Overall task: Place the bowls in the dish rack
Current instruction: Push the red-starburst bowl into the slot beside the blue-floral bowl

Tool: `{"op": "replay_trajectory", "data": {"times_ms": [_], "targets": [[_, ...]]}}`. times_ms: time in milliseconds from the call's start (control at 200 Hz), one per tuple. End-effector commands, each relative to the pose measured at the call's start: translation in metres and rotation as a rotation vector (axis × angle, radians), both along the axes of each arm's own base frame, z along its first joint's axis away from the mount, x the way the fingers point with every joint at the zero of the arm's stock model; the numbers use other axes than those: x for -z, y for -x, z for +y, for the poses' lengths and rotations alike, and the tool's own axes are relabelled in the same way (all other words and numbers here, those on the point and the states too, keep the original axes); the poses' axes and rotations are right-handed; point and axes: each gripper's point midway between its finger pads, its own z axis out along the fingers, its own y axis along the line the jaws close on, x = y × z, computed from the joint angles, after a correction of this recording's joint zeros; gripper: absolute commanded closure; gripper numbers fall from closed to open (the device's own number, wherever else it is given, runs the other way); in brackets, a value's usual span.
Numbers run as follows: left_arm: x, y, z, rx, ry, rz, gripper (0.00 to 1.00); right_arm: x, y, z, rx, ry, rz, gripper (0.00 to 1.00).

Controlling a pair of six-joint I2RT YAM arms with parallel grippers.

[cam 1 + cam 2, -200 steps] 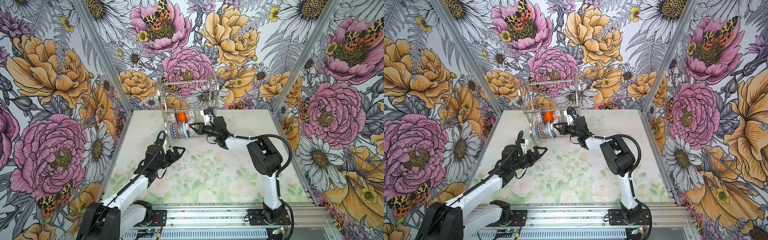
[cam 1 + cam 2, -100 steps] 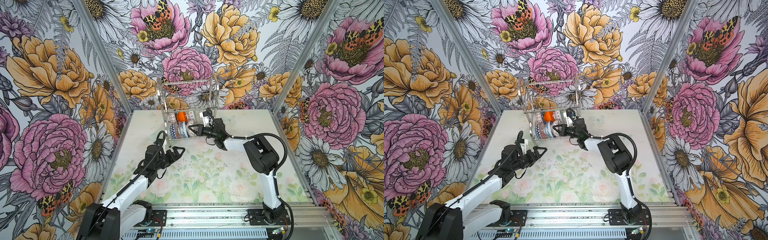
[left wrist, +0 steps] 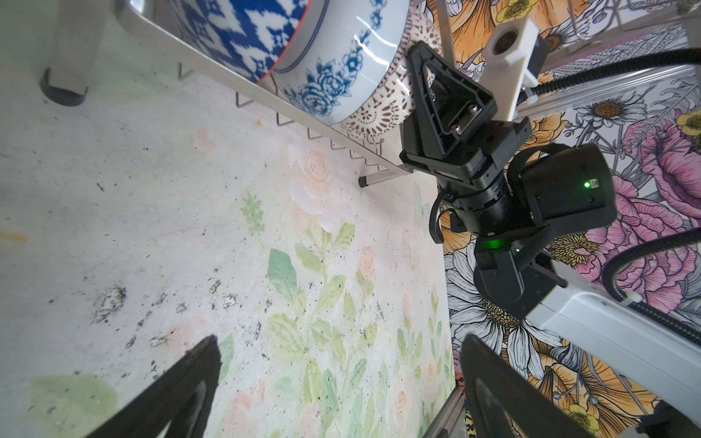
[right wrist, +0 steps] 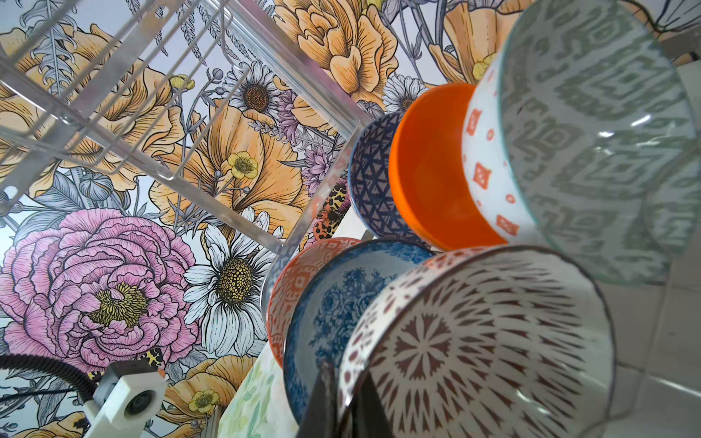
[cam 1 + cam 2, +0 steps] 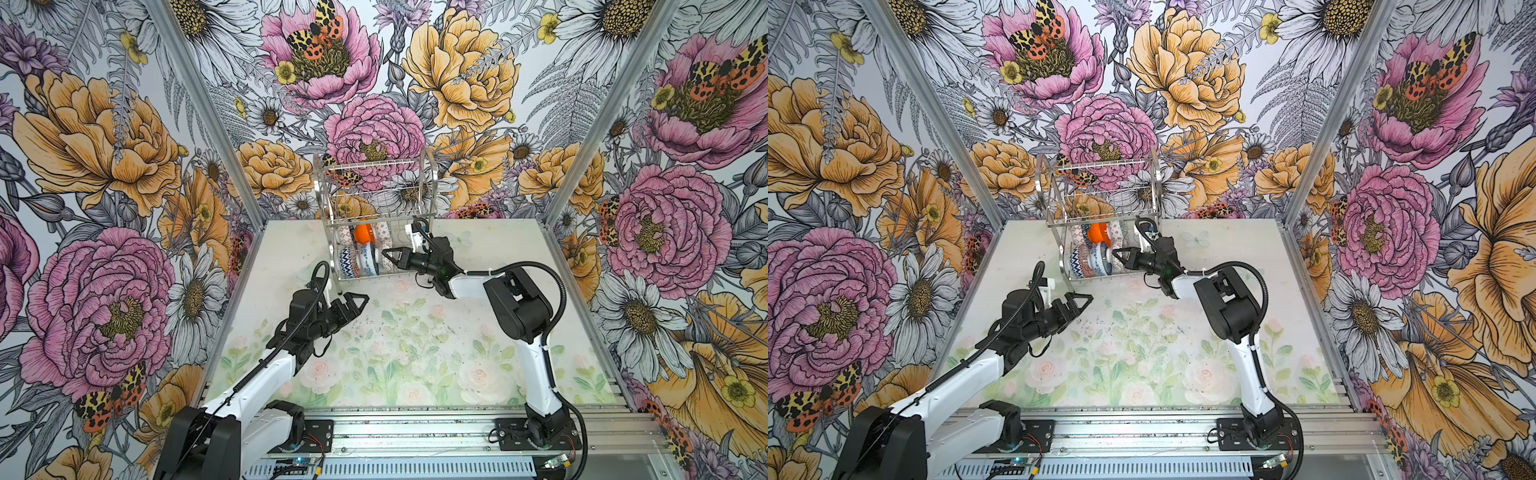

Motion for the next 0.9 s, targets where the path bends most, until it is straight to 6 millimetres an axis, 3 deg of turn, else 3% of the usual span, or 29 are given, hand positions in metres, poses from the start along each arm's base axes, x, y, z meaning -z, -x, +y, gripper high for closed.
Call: {"op": "replay_trajectory", "data": {"times_ms": [0,896], "targets": [[-0.003,-0.004,0.002,0.005,-0.006,-0.034,0.01,-0.014,-0.007,0.001,-0.005,-0.038,-0.06,1.0],[-0.007,-0.002,0.002,-0.003,0.001,-0.035,0.01,0.013,0.016,-0.012,-0.098,0.139,-0.032,1.0]]}}
